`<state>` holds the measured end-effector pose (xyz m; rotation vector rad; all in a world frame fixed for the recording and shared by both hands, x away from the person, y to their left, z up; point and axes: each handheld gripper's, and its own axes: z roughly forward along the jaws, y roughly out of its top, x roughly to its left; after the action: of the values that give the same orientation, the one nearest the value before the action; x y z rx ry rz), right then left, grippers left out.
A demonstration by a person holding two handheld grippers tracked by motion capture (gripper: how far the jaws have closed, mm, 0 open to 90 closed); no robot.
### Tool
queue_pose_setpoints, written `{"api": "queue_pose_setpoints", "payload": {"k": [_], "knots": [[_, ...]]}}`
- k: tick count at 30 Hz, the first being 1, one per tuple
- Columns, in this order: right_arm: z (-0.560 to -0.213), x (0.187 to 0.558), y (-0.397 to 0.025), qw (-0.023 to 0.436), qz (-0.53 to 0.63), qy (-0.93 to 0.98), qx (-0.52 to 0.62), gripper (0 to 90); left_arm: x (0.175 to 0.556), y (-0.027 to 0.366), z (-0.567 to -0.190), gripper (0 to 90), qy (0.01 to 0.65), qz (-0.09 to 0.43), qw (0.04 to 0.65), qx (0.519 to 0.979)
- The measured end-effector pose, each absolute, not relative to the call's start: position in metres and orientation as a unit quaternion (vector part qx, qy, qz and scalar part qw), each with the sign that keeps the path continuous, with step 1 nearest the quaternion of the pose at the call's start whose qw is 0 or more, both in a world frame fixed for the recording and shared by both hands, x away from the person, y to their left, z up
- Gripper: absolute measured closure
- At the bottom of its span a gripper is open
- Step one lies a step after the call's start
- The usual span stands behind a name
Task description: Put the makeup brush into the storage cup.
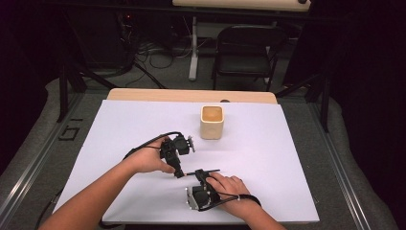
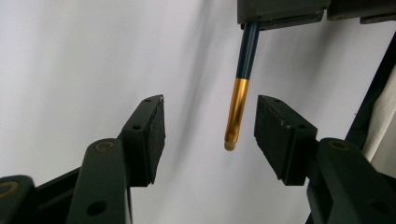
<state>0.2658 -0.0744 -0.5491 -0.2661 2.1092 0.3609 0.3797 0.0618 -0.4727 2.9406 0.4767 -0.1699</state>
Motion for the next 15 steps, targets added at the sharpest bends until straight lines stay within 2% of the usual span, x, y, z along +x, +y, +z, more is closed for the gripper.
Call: {"api": "queue_pose_setpoints", "payload": {"k": [11, 15], "knots": [[-0.543, 0.27, -0.081, 0.448, 0.182, 0.873, -0.062, 83.8, 0.377, 0.077, -0.469, 42.4, 0.175, -0.058, 0.104, 0.977], [-0.534, 0.276, -0.09, 0.4, 0.222, 0.889, 0.008, 83.8, 0.378, 0.083, -0.472, 42.1, 0.189, -0.067, 0.108, 0.974]]}}
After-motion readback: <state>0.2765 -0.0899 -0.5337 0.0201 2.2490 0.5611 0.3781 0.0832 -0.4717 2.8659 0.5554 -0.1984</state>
